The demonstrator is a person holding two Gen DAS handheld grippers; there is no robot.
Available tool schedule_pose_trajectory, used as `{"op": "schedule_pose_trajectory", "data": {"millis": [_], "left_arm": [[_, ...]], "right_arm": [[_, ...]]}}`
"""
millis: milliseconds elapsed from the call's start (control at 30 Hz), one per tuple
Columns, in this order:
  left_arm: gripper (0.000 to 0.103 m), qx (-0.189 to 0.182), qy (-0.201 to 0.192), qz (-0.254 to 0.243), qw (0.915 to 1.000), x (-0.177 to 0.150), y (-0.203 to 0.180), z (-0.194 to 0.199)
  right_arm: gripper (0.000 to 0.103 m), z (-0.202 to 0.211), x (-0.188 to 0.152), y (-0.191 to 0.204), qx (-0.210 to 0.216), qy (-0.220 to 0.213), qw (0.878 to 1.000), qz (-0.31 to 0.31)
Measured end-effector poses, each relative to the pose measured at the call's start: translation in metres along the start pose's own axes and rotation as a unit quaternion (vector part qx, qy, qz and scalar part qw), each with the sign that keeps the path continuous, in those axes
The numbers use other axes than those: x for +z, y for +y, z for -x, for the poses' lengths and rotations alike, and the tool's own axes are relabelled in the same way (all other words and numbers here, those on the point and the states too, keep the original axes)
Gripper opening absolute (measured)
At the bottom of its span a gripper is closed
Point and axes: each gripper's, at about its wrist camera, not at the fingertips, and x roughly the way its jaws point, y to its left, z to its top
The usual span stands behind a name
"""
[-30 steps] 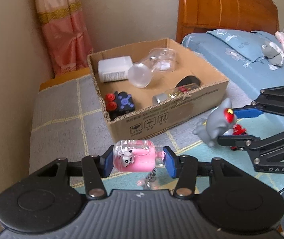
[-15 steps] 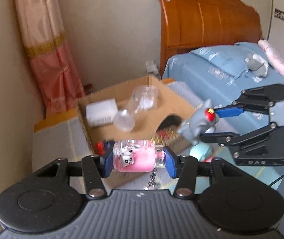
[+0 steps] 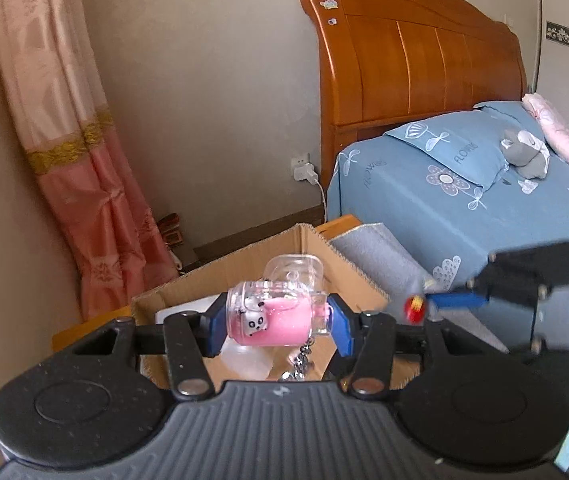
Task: Organize rigid objects
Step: 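Carry the keychain and grey toy into the box and open both tools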
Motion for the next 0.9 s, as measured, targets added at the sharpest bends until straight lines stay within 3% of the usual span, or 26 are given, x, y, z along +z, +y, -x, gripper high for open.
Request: {"op": "schedule_pose_trajectory", "data": {"millis": [33, 133, 167, 433, 500, 567, 600, 900], "left_arm": [[0.05, -0.002, 0.002, -0.001, 1.0, 0.002, -0.002, -0.005], [0.05, -0.004, 0.008, -0.006, 0.9999, 0.006, -0.006, -0.019], [0.05, -0.006, 0.011, -0.007, 0.9999, 0.007, -0.007, -0.024], [0.05, -0.004, 0.032, -0.018, 0.9993, 0.011, -0.019, -0.056], [0.057, -0.001, 0.033, -0.016, 0.9993, 0.01, -0.02, -0.061], [0.089, -0.004, 0.033, -0.013, 0.9994, 0.009, -0.019, -0.062], [0.093, -0.001, 0.029, -0.012, 0.9995, 0.008, -0.019, -0.061], [0.096, 0.002, 0.044, -0.004, 0.999, -0.006, -0.018, -0.041]], "right_arm": [[0.053, -0.003, -0.001, -0.001, 0.001, 0.005, 1.0, -0.003], [0.083, -0.001, -0.008, -0.002, 0.005, -0.004, 1.0, -0.003], [0.087, 0.001, -0.01, -0.002, 0.004, -0.007, 1.0, -0.003], [0.091, 0.016, -0.023, -0.01, 0.008, -0.009, 0.999, -0.029], [0.091, 0.018, -0.026, -0.01, 0.008, -0.009, 0.999, -0.031], [0.095, 0.022, -0.029, -0.011, 0.007, -0.009, 0.999, -0.032], [0.095, 0.024, -0.03, -0.011, 0.006, -0.01, 0.999, -0.033], [0.103, 0.028, -0.04, -0.01, 0.014, -0.006, 0.998, -0.054]]}}
